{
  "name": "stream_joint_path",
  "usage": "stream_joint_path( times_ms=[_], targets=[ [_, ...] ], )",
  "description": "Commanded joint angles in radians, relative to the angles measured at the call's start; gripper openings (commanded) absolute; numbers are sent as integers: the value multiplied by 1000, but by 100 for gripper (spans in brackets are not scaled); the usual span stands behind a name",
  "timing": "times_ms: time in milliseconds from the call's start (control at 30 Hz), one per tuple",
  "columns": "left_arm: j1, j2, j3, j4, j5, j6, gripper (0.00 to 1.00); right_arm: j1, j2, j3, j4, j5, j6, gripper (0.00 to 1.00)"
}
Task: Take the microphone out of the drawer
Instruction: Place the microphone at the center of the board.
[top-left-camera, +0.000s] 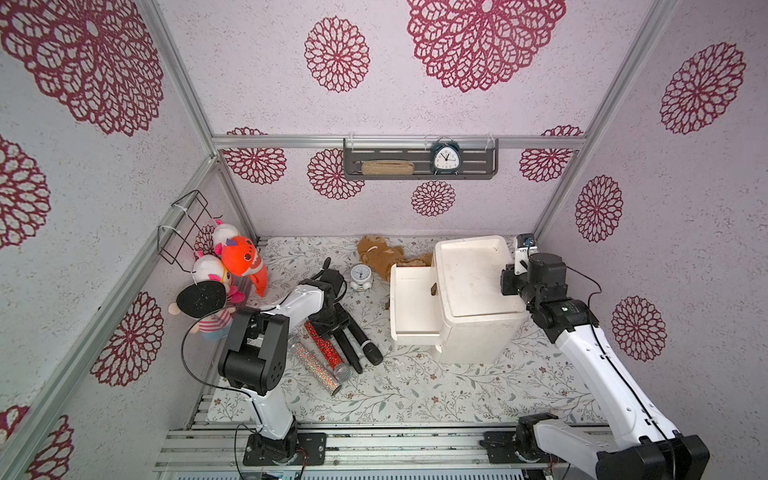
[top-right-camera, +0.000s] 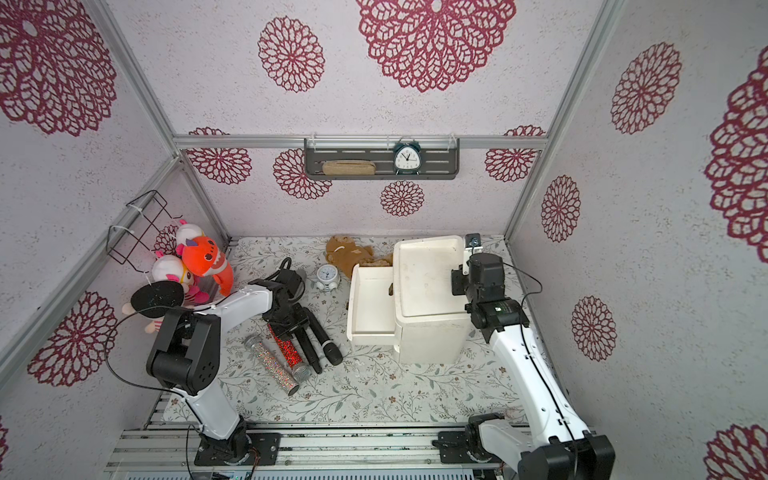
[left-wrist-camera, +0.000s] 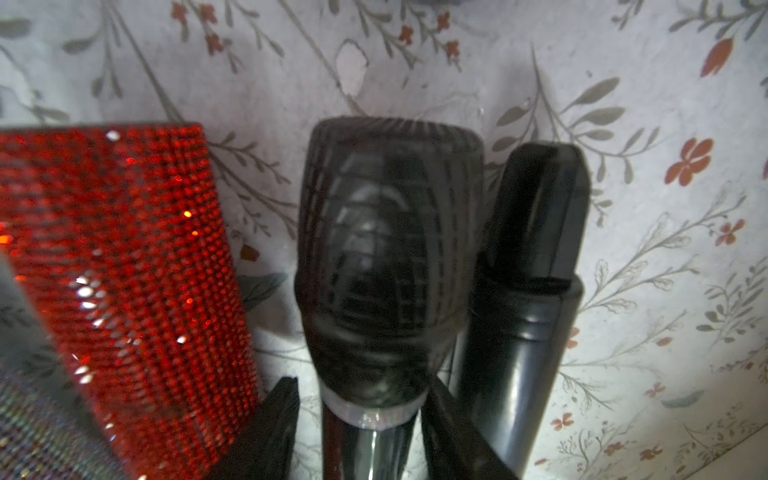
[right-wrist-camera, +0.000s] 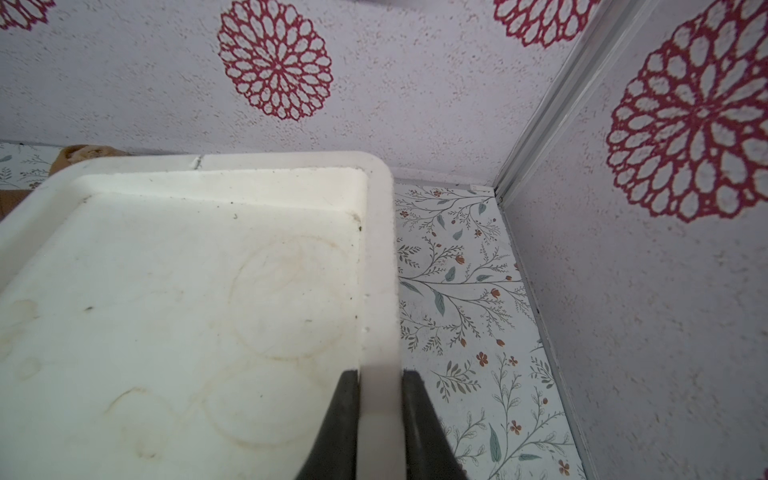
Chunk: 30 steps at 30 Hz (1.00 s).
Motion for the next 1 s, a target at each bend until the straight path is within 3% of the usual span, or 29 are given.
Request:
stream_joint_path(
  times_ms=[0, 300, 600, 767, 967],
  targets=[
    [9, -57, 21, -14, -25, -12, 51, 17, -14, -12, 58, -7, -24, 0],
    [9, -123, 58, -19, -17, 11, 51, 17, -10, -15, 60, -13, -18, 0],
    [7, -124, 115, 19, 110, 80, 52, 17, -6, -14, 58, -11, -19, 0],
    [5, -131, 115, 59, 182, 120, 67, 18, -4, -25, 67, -34, -10, 0],
    [-4, -118, 126, 69, 263, 182, 70, 17, 5, -29, 68, -50, -26, 0]
  ],
)
